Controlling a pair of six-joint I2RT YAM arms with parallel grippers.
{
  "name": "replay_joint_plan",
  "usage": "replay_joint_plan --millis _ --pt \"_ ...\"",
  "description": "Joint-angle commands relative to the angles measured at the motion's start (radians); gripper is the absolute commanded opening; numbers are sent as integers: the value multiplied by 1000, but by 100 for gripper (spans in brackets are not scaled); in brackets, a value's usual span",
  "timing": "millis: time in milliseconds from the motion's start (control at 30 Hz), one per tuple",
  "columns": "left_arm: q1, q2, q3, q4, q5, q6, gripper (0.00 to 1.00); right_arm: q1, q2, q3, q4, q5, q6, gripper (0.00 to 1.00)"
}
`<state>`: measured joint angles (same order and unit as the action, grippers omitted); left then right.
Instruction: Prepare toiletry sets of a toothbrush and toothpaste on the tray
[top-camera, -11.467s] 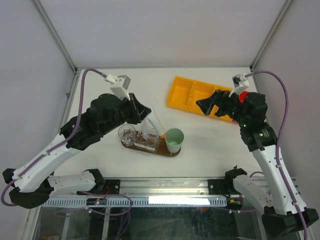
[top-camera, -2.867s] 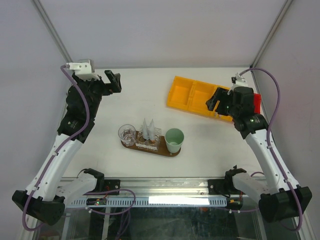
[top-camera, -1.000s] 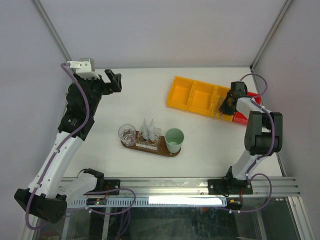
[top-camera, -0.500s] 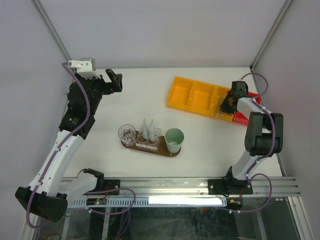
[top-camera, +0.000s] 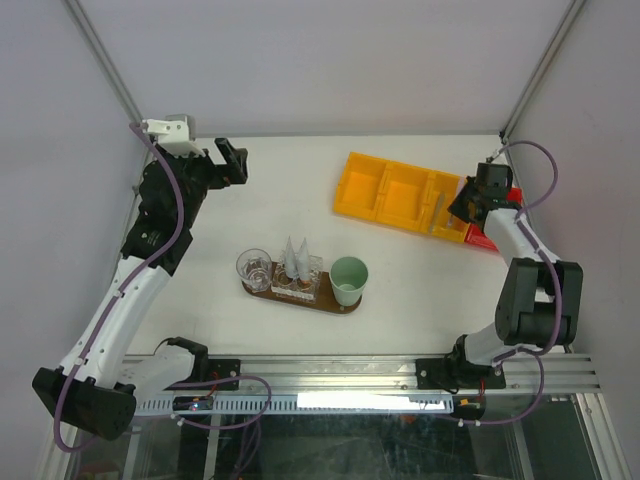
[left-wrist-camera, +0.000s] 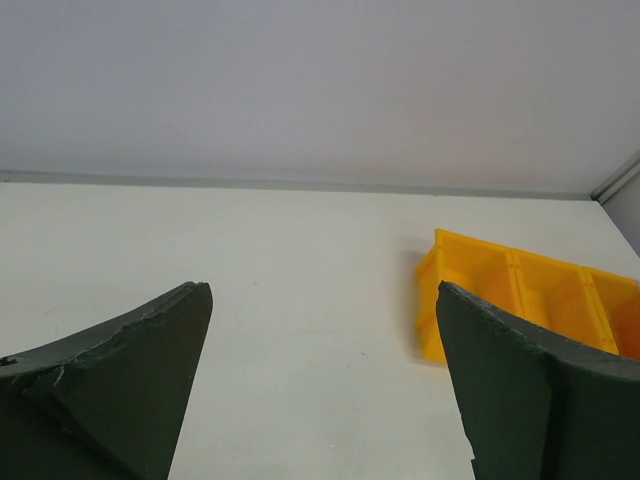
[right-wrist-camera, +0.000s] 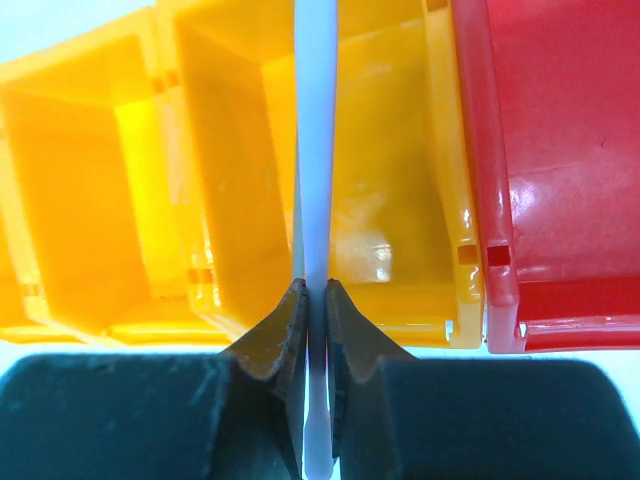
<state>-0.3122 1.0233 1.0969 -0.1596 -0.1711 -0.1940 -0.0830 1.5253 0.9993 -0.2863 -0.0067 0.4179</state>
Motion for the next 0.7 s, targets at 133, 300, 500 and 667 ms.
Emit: replay_joint_plan --millis 133,300,500,667 --pt "16 3 17 34 23 -1 99 -7 -145 -45 118 -29 13 0" --pt "15 12 17 33 24 1 99 -7 -182 -68 142 -78 15 0" --pt "26 42 26 25 22 13 99 -7 -221 -108 185 -135 16 0" --pt "62 55 44 7 67 11 99 -7 -209 -105 189 -182 41 0"
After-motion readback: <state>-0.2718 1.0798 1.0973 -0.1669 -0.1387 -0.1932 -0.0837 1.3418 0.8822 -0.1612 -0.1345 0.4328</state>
